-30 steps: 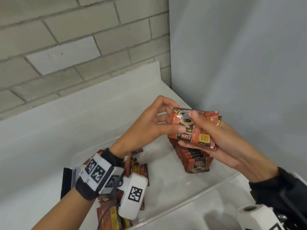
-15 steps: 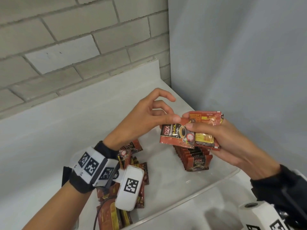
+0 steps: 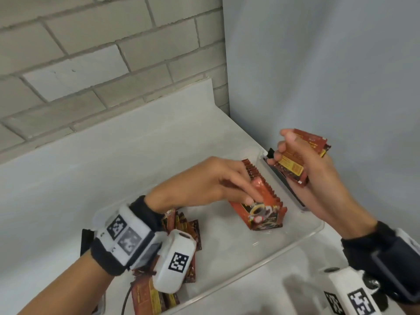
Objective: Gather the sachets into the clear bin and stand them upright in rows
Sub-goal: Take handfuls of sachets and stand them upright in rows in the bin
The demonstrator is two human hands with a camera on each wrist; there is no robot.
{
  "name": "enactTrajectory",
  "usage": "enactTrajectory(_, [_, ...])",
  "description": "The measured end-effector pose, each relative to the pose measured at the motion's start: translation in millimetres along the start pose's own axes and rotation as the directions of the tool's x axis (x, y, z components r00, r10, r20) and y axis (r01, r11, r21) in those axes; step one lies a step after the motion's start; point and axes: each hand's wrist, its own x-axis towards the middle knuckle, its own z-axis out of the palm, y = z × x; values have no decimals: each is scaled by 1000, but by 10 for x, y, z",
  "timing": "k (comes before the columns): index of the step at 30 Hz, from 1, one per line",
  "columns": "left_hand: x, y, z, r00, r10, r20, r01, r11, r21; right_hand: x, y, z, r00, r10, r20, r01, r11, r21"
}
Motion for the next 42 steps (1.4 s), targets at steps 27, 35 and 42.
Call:
enactTrajectory(27, [316, -327, 680, 942, 256, 219, -334, 642, 690, 35, 107, -18, 1000, 8, 19, -11, 989, 146])
enactTrajectory(35, [325, -317, 711, 943, 232, 238, -333, 657, 677, 41, 127, -60, 997, 30, 68, -41, 986, 164])
enactTrajectory(42, [314, -304, 580, 941, 300, 159, -336, 754, 565, 17, 117, -38, 995, 47, 92, -48, 999, 8])
